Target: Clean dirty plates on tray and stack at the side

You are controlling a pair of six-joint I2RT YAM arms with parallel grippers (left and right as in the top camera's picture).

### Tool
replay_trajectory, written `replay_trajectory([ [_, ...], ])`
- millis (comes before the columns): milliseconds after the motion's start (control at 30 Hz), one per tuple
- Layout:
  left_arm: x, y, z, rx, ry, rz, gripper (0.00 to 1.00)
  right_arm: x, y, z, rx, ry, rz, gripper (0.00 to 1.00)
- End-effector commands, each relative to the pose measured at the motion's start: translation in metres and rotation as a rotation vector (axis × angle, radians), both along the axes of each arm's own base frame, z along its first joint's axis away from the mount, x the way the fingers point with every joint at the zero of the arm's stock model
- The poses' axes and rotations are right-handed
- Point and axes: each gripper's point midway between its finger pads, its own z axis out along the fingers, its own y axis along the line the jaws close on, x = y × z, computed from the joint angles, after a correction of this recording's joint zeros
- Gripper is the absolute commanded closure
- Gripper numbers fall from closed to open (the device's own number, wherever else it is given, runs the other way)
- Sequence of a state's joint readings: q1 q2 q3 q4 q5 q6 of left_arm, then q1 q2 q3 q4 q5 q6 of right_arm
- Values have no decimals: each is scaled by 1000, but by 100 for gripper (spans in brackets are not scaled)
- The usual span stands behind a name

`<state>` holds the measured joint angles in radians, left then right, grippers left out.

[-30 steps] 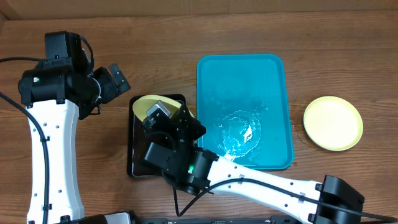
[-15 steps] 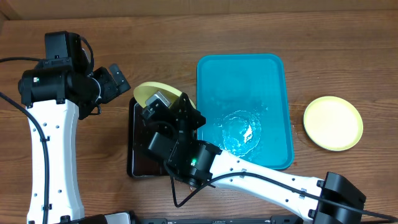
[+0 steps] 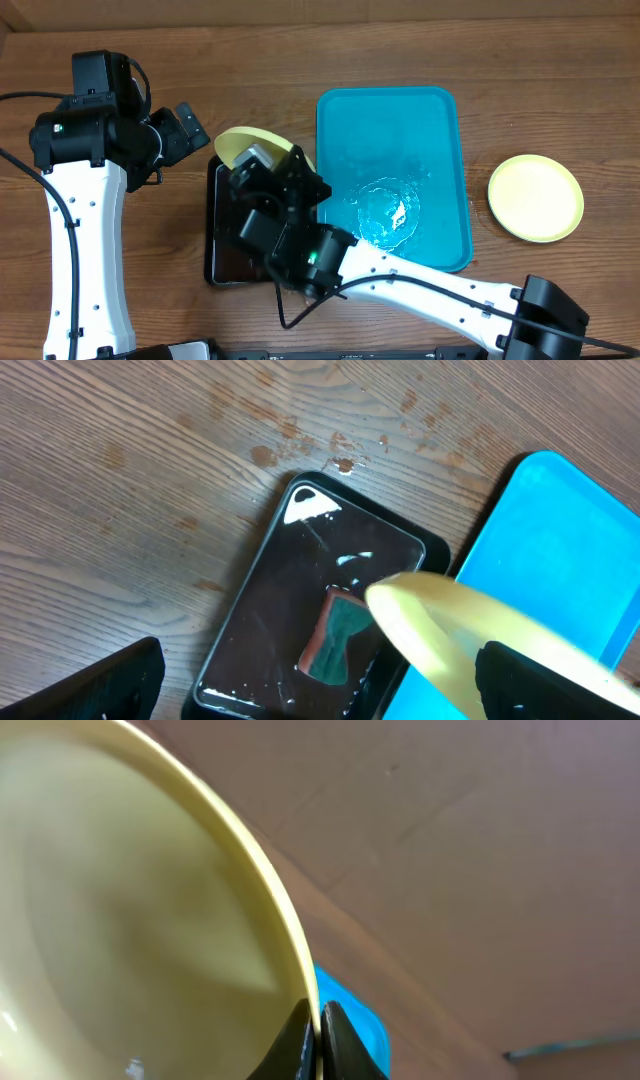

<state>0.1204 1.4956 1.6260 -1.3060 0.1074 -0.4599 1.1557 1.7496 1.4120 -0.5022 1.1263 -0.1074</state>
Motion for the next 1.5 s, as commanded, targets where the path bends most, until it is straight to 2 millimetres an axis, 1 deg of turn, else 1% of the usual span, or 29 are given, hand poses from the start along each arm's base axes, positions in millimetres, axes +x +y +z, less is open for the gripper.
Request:
replay_trajectory([
  [0, 3, 4, 2, 22, -6, -11, 0, 20, -19, -12, 229, 76, -96, 96],
  [100, 3, 4, 2, 22, -6, -11, 0, 31, -34, -31, 372, 226, -131, 96],
  [167, 3, 4, 2, 22, -6, -11, 0, 36, -43, -33, 480, 322, -148, 96],
  [200, 3, 4, 2, 22, -6, -11, 0, 39, -48, -30, 549, 376, -150, 96],
  [267, 3, 4, 2, 22, -5, -12, 0, 46, -59, -15, 687, 469, -137, 96],
  [333, 3, 4, 2, 22, -6, -11, 0, 55, -79, 6, 829, 535, -125, 96],
  [367, 3, 4, 2, 22, -6, -11, 0, 59, -92, 15, 888, 552, -126, 96],
  [400, 3, 4, 2, 22, -6, -11, 0, 65, -109, 25, 948, 561, -133, 96],
  [467, 3, 4, 2, 22, -6, -11, 0, 77, -158, 38, 1075, 556, -211, 96],
  [500, 3, 4, 2, 22, -6, -11, 0, 80, -182, 40, 1120, 552, -258, 96],
  [533, 3, 4, 2, 22, -6, -11, 0, 84, -217, 37, 1165, 546, -339, 96],
  [567, 3, 4, 2, 22, -5, -12, 0, 85, -241, 33, 1191, 542, -404, 96],
  [600, 3, 4, 2, 22, -6, -11, 0, 82, -278, 24, 1223, 544, -508, 96],
  [667, 3, 4, 2, 22, -5, -12, 0, 72, -329, 4, 1251, 555, -680, 96],
  [733, 3, 4, 2, 22, -6, -11, 0, 49, -380, -23, 1280, 586, -886, 96],
  [767, 3, 4, 2, 22, -5, -12, 0, 39, -397, -34, 1284, 605, -959, 96],
  [800, 3, 4, 2, 22, -6, -11, 0, 24, -417, -50, 1288, 638, -1043, 96],
  [867, 3, 4, 2, 22, -6, -11, 0, 3, -439, -73, 1297, 685, -1144, 96],
  [967, 3, 4, 2, 22, -5, -12, 0, -28, -462, -111, 1329, 729, -1271, 96],
  [1033, 3, 4, 2, 22, -5, -12, 0, -41, -470, -134, 1353, 730, -1323, 96],
  [1100, 3, 4, 2, 22, -5, -12, 0, -52, -473, -155, 1379, 733, -1357, 96],
  [1200, 3, 4, 2, 23, -6, -11, 0, -63, -476, -172, 1388, 733, -1389, 96],
  [1233, 3, 4, 2, 22, -5, -12, 0, -64, -477, -176, 1392, 727, -1392, 96],
  [1300, 3, 4, 2, 22, -5, -12, 0, -62, -479, -176, 1391, 713, -1385, 96],
  [1333, 3, 4, 2, 22, -6, -11, 0, -60, -479, -176, 1390, 709, -1381, 78],
  [1367, 3, 4, 2, 22, -5, -12, 0, -60, -479, -175, 1389, 708, -1380, 56],
  [1400, 3, 4, 2, 22, -6, -11, 0, -61, -479, -175, 1394, 704, -1396, 50],
  [1433, 3, 4, 2, 22, -5, -12, 0, -63, -481, -172, 1404, 685, -1441, 50],
  [1467, 3, 4, 2, 22, -6, -11, 0, -62, -482, -168, 1414, 668, -1447, 49],
])
